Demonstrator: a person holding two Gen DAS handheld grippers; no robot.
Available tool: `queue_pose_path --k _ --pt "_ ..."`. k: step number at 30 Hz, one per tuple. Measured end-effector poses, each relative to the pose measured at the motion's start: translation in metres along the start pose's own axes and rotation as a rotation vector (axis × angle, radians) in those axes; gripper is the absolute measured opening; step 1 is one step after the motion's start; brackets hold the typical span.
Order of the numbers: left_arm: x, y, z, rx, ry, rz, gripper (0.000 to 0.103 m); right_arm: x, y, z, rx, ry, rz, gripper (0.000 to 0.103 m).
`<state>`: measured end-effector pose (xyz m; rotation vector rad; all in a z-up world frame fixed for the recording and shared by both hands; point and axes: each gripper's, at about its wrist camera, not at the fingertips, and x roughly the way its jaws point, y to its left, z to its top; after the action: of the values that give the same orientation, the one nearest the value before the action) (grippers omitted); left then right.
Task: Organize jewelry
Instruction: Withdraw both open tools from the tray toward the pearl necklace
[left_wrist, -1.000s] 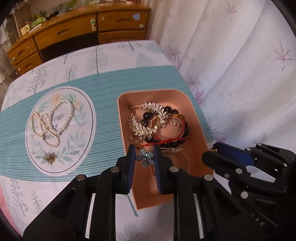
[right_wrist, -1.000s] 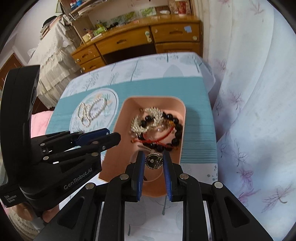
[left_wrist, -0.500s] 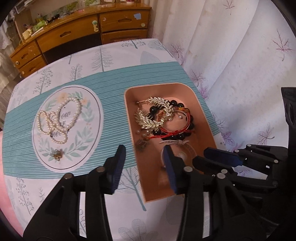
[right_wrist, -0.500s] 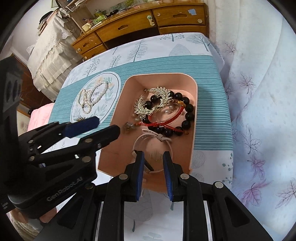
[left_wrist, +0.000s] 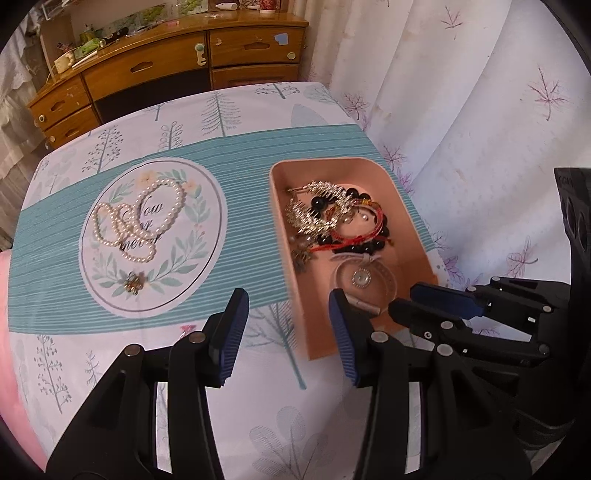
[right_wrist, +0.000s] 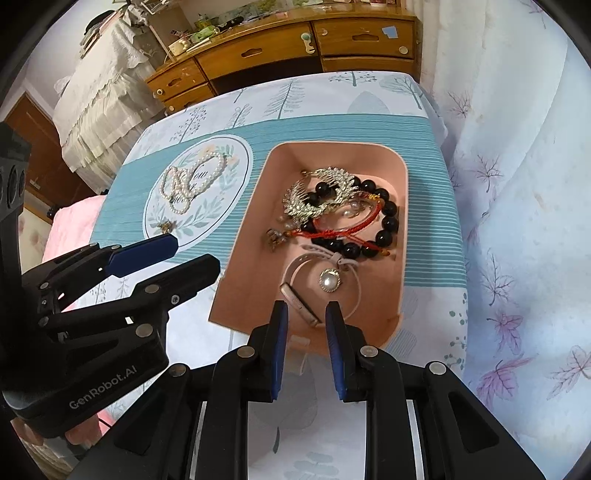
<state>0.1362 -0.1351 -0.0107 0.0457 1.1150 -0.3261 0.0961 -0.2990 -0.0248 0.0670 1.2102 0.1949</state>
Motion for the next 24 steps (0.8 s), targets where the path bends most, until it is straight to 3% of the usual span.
queue_pose_path --k 10,13,17,24 --pt "-0.019 0.031 -0.025 -0.039 -0.008 0.015 0.042 -0.01 0.024 -0.015 -0.032 0.003 -0.01 0.022" --pt "-0.025 0.04 -0.032 -0.044 -0.014 0.024 0.042 -0.014 0.033 -0.018 -0.048 -0.002 -0.013 0.025" --pt "-0.036 0.051 -0.042 -0.048 -0.026 0.035 0.042 -0.022 0.047 -0.021 -0.068 -0.021 -0.016 0.037" --pt "-0.066 0.08 -0.049 -0.079 -0.075 0.048 0.042 -0.038 0.074 -0.017 -0.107 -0.048 -0.02 0.037"
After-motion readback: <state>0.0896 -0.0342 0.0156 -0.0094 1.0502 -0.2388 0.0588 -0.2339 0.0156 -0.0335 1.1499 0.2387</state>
